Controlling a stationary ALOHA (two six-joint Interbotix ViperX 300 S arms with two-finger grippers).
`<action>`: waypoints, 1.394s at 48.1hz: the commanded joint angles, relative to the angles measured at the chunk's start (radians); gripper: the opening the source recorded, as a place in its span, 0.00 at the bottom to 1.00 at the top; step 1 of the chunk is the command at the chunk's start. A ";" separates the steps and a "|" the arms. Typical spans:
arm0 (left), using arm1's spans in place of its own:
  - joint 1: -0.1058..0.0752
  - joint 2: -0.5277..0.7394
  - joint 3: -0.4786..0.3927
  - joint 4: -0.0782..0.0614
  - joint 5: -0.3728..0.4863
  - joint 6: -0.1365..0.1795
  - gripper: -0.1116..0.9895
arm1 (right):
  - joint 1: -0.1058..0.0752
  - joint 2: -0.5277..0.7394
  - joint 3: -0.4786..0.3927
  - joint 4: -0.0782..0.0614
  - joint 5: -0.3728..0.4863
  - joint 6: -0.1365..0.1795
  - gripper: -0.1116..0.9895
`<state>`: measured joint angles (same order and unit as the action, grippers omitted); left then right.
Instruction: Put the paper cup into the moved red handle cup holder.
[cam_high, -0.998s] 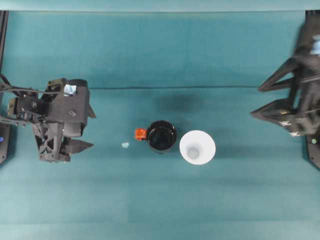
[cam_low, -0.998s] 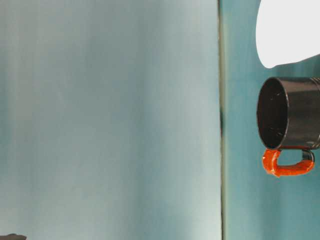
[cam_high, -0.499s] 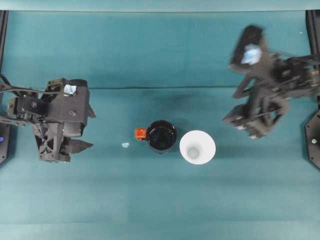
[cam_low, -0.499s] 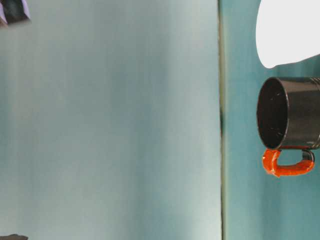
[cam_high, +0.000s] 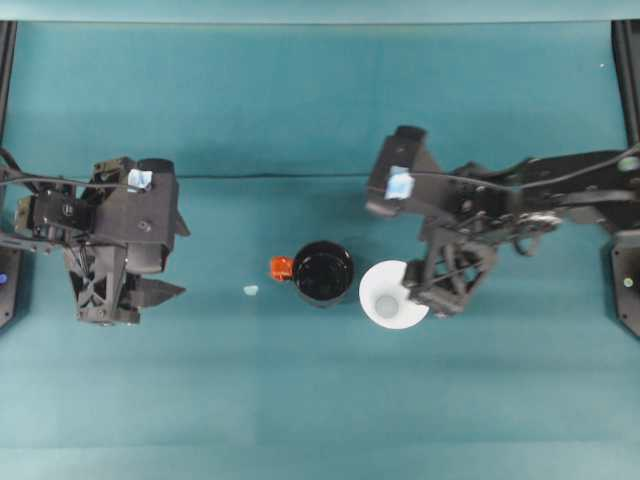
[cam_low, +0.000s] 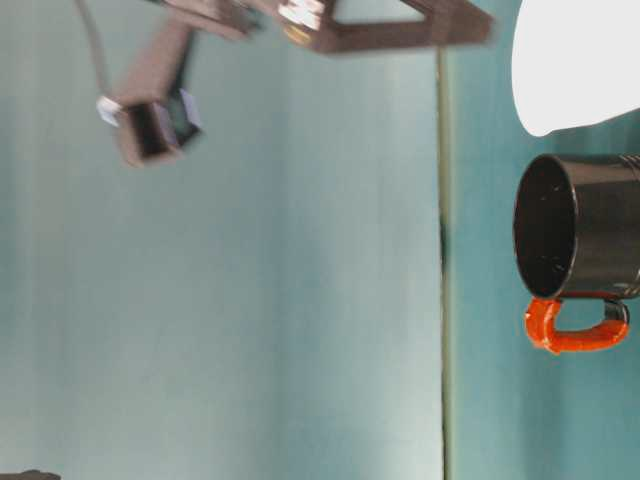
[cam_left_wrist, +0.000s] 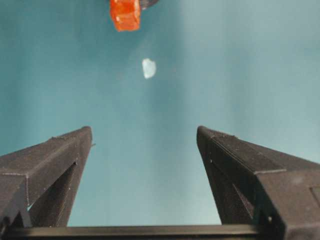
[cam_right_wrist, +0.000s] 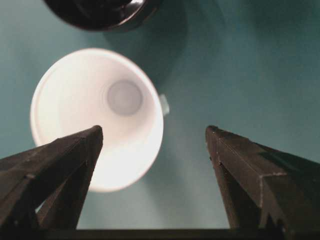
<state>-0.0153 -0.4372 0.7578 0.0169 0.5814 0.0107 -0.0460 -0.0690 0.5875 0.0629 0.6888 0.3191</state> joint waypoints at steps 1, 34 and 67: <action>-0.002 -0.009 -0.009 0.002 -0.003 0.002 0.94 | -0.003 0.064 0.002 0.002 -0.029 0.009 0.99; -0.002 -0.005 -0.009 0.002 -0.003 0.000 0.94 | -0.017 0.110 0.008 0.005 -0.063 0.009 0.90; -0.002 -0.003 -0.009 0.002 -0.003 0.002 0.94 | -0.011 0.110 -0.009 0.066 -0.048 0.005 0.00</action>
<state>-0.0153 -0.4357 0.7578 0.0153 0.5814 0.0123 -0.0537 0.0522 0.5875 0.1243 0.6397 0.3206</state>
